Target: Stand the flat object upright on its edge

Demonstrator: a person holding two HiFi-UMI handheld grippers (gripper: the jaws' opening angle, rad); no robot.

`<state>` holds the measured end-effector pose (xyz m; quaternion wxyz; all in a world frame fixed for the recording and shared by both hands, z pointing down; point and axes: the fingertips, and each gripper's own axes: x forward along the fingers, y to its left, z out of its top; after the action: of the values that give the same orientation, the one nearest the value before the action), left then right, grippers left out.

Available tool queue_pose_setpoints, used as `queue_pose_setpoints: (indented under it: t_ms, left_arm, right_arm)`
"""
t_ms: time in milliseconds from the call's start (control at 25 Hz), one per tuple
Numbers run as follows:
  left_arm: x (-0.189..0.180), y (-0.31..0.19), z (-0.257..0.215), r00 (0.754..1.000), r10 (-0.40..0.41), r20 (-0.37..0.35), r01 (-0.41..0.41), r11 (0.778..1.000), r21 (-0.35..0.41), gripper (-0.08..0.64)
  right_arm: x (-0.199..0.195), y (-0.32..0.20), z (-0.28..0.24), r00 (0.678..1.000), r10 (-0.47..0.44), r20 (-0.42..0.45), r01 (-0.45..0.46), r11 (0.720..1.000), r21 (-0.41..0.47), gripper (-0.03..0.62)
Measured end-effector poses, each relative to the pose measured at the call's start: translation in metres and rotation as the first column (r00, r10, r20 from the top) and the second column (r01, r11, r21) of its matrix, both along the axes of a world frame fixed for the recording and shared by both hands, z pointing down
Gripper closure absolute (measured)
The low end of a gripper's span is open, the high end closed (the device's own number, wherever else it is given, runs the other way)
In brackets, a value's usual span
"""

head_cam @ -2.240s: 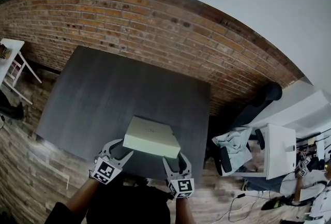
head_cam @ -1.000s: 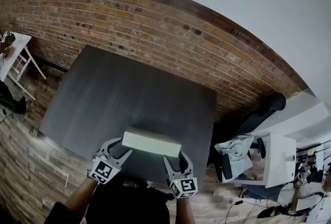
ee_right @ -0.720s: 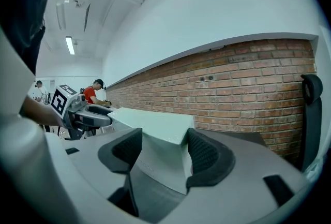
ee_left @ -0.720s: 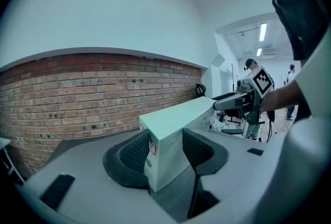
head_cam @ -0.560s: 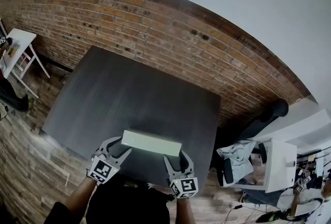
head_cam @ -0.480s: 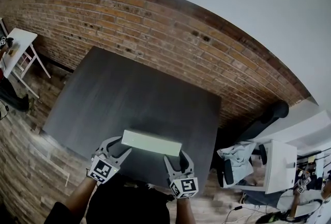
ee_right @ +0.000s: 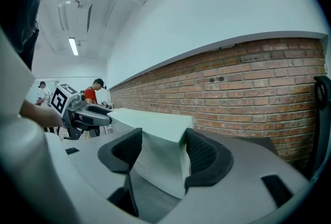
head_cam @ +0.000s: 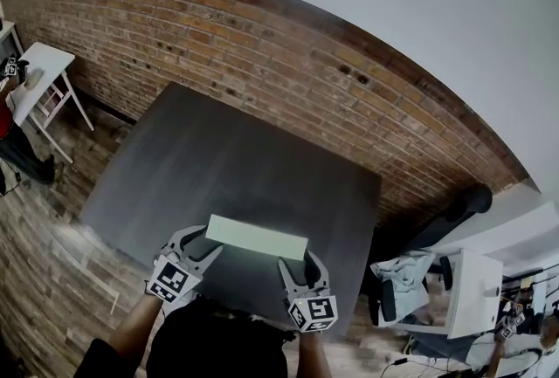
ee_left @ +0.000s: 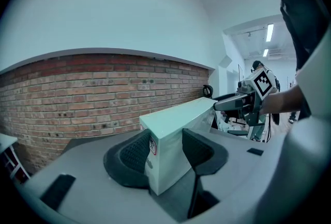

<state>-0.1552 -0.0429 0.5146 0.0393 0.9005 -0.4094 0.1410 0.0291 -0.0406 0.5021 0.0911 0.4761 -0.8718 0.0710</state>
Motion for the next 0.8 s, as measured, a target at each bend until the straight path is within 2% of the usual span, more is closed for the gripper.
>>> queue_pose_setpoints:
  t_ms: [800]
  left_arm:
    - [-0.02, -0.02, 0.004, 0.999, 0.004, 0.032, 0.0, 0.992, -0.123, 0.356]
  right_arm:
    - [-0.019, -0.024, -0.005, 0.997, -0.012, -0.072, 0.004, 0.994, -0.108, 0.319]
